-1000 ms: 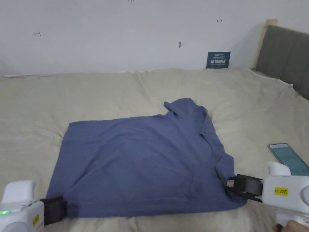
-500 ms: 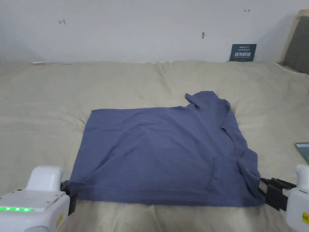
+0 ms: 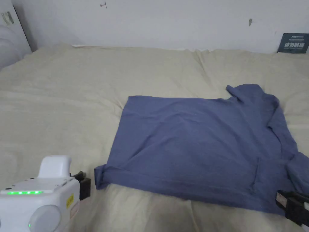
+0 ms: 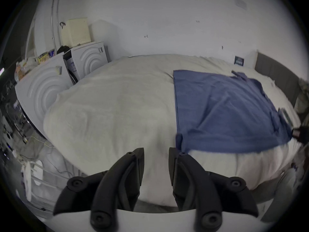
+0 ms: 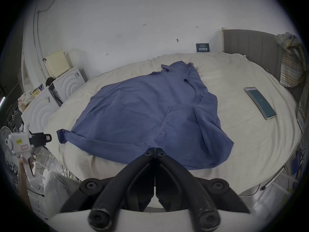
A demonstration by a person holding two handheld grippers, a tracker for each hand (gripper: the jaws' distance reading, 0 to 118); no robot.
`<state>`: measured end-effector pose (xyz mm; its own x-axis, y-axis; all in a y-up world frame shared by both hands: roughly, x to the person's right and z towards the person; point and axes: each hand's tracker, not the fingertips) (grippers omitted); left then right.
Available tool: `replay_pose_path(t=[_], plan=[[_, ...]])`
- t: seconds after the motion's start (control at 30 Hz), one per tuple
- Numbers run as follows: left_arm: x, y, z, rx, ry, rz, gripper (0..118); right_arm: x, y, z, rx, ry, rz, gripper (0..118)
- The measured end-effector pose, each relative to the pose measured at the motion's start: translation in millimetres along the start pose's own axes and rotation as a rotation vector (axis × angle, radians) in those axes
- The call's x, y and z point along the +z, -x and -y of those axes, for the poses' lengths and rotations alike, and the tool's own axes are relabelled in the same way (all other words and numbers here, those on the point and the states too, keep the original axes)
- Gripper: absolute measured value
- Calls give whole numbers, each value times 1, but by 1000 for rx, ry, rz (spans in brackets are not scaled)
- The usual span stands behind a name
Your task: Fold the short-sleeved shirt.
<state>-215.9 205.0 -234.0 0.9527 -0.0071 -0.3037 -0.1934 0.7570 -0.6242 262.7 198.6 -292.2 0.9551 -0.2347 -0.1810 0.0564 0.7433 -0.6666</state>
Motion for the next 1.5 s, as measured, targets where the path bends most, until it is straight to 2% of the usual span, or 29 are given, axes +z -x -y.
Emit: replay_pose_path(t=[0.03, 0.07, 0.1, 0.13, 0.17, 0.2, 0.33, 0.37, 0.4, 0.43, 0.47, 0.5, 0.53, 0.6, 0.63, 0.67, 0.83, 0.9, 1.0, 1.03, 1.1, 1.17, 1.3, 1.33, 1.4, 1.43, 1.47, 1.5], plan=[[-9, 2, -7, 25, 7, 40, 35, -2, 0, -1, -1, 11, -6, 0], [-19, 3, -15, 31, 24, 77, 45, -3, 1, -1, -4, 15, -7, 0], [-25, 4, -21, 16, 36, 112, 63, -5, 2, -1, -4, 19, -8, 0], [-34, -2, -27, -6, 57, 130, 86, -7, 3, -1, -3, 25, -5, 0], [-39, -5, -31, -11, 58, 100, 95, -8, 2, -1, -1, 32, -3, 0], [-43, -8, -31, -25, 54, 113, 99, -10, 1, 0, 3, 36, -1, 0], [-69, -18, -29, -82, 117, 143, 99, -18, -5, 0, 6, 58, 12, 0], [-77, -20, -26, -86, 141, 121, 98, -20, -6, -2, 0, 64, 14, 0], [-81, -22, -24, -84, 148, 104, 90, -21, -7, -3, -4, 66, 17, 0], [-81, -22, -23, -50, 128, 90, 54, -21, -8, -4, -7, 66, 18, 0], [-80, -19, -24, -17, 145, 138, 10, -21, -9, -5, -8, 69, 21, 0], [-81, -18, -24, 53, 147, 202, 0, -22, -9, -6, -8, 68, 25, 0], [-79, -16, -20, 134, 101, 178, 0, -22, -11, -6, -3, 66, 28, 0], [-83, -22, -19, 17, 170, 171, 0, -22, -14, -7, 3, 66, 48, 0], [-82, -26, -19, -13, 146, 105, 0, -22, -16, -7, 2, 67, 48, 0], [-80, -28, -17, -47, 131, 101, 0, -20, -19, -8, -5, 65, 51, 0], [-73, -36, -21, -44, 132, 123, 0, -11, -37, -12, -28, 44, 72, 0], [-71, -40, -27, -58, 124, 110, 0, -7, -46, -17, -8, 41, 94, 2], [-67, -43, -29, -98, 113, 83, 0, -9, -63, -32, 26, 49, 156, 84], [-64, -45, -33, -98, 110, 89, 0, -8, -66, -37, 32, 37, 167, 96], [-64, -45, -35, -79, 110, 96, 0, -11, -77, -49, 52, 18, 170, 96], [-64, -47, -38, -79, 107, 108, 0, -26, -81, -62, 68, 31, 228, 96], [-66, -48, -39, -94, 116, 99, 0, -50, -82, -75, 90, 61, 203, 96], [-67, -47, -39, -90, 121, 107, 0, -56, -79, -76, 113, 67, 202, 96], [-68, -48, -39, -89, 127, 108, 0, -70, -68, -76, 208, 91, 274, 95], [-67, -47, -39, -88, 130, 107, 0, -77, -65, -75, 257, 109, 303, 91], [-68, -47, -40, -83, 134, 105, 0, -83, -65, -73, 288, 124, 308, 71], [-68, -46, -40, -77, 136, 106, 0, -87, -66, -72, 281, 130, 313, 34]])
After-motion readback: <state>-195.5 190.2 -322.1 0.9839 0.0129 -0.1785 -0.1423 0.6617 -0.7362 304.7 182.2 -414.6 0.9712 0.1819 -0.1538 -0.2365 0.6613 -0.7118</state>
